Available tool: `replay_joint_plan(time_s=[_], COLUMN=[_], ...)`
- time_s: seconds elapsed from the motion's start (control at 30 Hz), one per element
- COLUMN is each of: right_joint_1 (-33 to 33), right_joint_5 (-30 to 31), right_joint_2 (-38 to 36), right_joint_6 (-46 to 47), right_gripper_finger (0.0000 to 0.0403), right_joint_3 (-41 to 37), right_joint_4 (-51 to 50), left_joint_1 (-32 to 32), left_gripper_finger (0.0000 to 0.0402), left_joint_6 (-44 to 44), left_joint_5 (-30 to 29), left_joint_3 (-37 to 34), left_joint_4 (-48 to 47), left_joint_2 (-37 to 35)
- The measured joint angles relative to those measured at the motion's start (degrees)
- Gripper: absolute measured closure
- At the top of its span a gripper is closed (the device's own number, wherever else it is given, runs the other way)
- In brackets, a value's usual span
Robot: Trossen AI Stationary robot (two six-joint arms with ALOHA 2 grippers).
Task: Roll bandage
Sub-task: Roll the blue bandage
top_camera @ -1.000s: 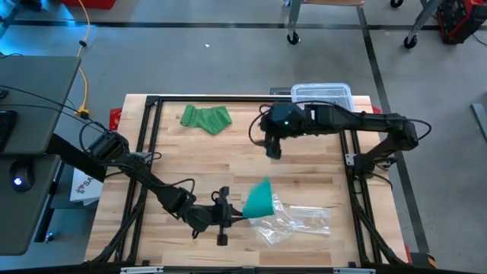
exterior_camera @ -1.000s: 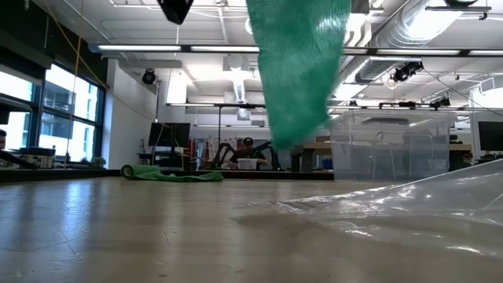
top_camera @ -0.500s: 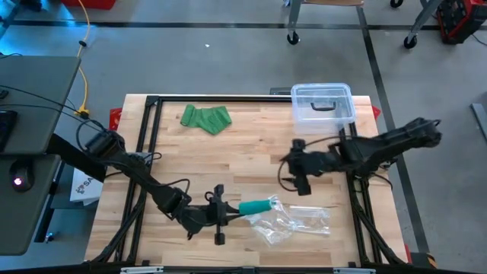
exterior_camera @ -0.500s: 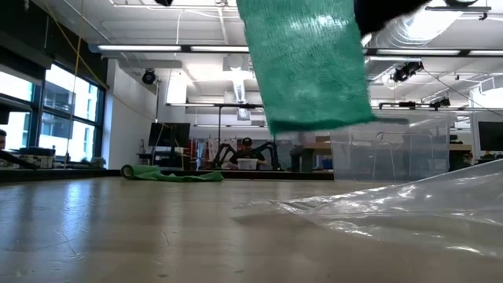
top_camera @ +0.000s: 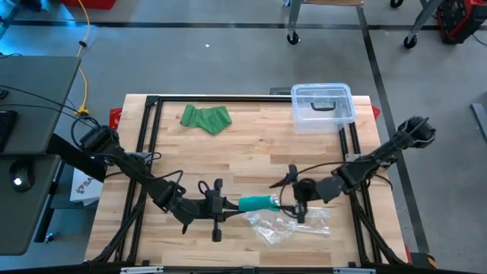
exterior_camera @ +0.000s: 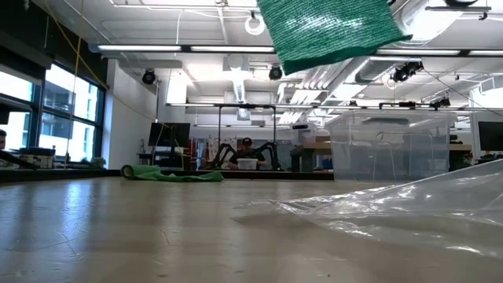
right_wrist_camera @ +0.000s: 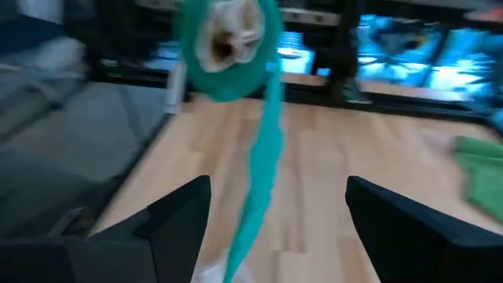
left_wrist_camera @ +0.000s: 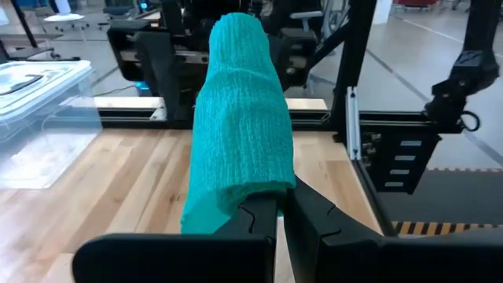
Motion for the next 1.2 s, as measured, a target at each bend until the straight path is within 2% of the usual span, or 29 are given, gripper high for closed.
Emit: replay_joint_plan(time_s=[0.17,0.27,0.37,0.47,0.5,0.53,0.7,0.83,0.93,1.0,1.2], right_joint_1=[0.43,1.07,1.95,2.19,2.19,2.17,0.84,-1.25,-3.3,-4.58,-4.34], right_joint_5=[5.27,10.84,14.6,17.42,18.29,19.36,20.76,20.8,20.62,18.26,12.9], right_joint_2=[7.09,9.49,10.33,10.31,10.33,10.37,10.34,10.35,10.35,10.35,10.35], right_joint_6=[-4.58,-9.56,-14.84,-18.92,-20.36,-21.81,-24.82,-26.45,-25.98,-23.43,-16.3], right_gripper_finger=[0.0115,0.0141,0.0212,0.0333,0.0366,0.0383,0.0397,0.04,0.0401,0.0402,0.0402], right_joint_3=[6.95,10.4,12.4,12.9,12.71,12.5,12.04,11.99,11.99,11.82,6.33], right_joint_4=[-0.62,-2.95,-3.24,-2.96,-3.15,-2.84,-0.88,-1.54,-5.1,-7.57,-3.37], left_joint_1=[-0.02,-0.05,-0.15,-0.57,-0.71,-0.86,-1.64,-2.29,-2.64,-2.98,-4.32], left_gripper_finger=[0.0398,0.0398,0.0398,0.0398,0.0398,0.0398,0.0398,0.0398,0.0398,0.0398,0.0398], left_joint_6=[-0.31,-0.86,-1.97,-2.94,-3.36,-4.0,-9.75,-14.12,-16.01,-15.84,-7.05], left_joint_5=[1.0,3.8,5.56,9.18,10.86,12.82,22.82,26.55,27.91,27.97,25.17], left_joint_3=[0.0,0.0,0.0,0.0,0.0,0.0,0.0,0.0,0.0,0.0,0.0], left_joint_4=[0.37,0.64,0.61,0.87,1.05,1.05,0.98,0.93,0.93,0.92,4.23], left_joint_2=[-0.02,-0.02,0.0,-0.02,-0.01,-0.02,-0.02,0.01,0.5,0.81,0.77])
